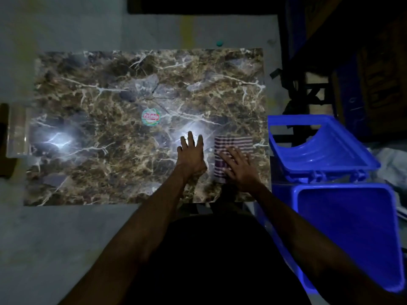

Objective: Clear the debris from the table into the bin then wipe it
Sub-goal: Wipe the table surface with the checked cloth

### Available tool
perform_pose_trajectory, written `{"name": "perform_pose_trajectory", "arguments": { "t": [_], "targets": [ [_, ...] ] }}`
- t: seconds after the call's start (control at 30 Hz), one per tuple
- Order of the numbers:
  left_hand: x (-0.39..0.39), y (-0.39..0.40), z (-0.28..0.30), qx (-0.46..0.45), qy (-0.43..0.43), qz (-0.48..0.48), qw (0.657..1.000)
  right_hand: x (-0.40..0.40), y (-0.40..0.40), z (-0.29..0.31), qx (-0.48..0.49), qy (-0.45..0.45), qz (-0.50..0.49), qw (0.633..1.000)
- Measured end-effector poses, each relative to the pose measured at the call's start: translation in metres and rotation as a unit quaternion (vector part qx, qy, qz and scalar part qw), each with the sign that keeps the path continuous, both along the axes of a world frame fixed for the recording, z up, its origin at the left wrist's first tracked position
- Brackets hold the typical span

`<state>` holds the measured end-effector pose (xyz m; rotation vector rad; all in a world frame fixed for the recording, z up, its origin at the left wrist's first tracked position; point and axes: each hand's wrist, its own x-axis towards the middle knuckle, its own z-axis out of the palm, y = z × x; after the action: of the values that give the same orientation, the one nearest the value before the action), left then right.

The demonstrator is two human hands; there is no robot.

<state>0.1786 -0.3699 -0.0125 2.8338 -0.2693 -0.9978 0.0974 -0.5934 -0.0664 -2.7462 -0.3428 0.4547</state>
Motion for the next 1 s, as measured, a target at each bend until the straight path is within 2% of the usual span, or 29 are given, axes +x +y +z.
{"name": "perform_pose_trajectory", "arguments": {
  "t": [0.13,0.27,0.37,0.53,0.67,0.83,0.9,1.0],
  "targets": [
    [-0.002,-0.015,0.002,-0.009,0.004,0.024,1.0,0.009,-0.06,0.006,0.0,0.034,-0.076,0.997],
    [-0.006,-0.034,0.004,0.013,0.048,0.002,0.999,0.06,-0.048,0.007,0.02,0.005,-0.122,0.992],
    [-0.011,-0.045,0.0,0.019,0.06,0.001,0.998,0.066,-0.022,0.003,0.028,0.002,-0.076,0.997],
    [-0.01,-0.049,0.001,-0.001,0.057,0.026,0.998,0.001,-0.041,0.0,0.011,-0.032,0.013,0.999],
    [-0.014,-0.054,0.002,0.005,0.03,0.024,0.999,-0.015,-0.094,0.002,-0.003,-0.043,-0.019,0.999],
    [-0.013,-0.063,-0.001,0.039,0.024,0.028,0.999,0.055,-0.083,0.005,0.012,-0.014,-0.119,0.993],
    [-0.014,-0.061,-0.001,0.036,0.023,0.028,0.999,0.073,-0.062,0.005,0.013,-0.014,-0.111,0.994],
    [-0.015,-0.058,0.002,0.032,0.009,0.024,0.999,0.061,-0.038,0.005,0.013,0.008,-0.049,0.999]
  ]
}}
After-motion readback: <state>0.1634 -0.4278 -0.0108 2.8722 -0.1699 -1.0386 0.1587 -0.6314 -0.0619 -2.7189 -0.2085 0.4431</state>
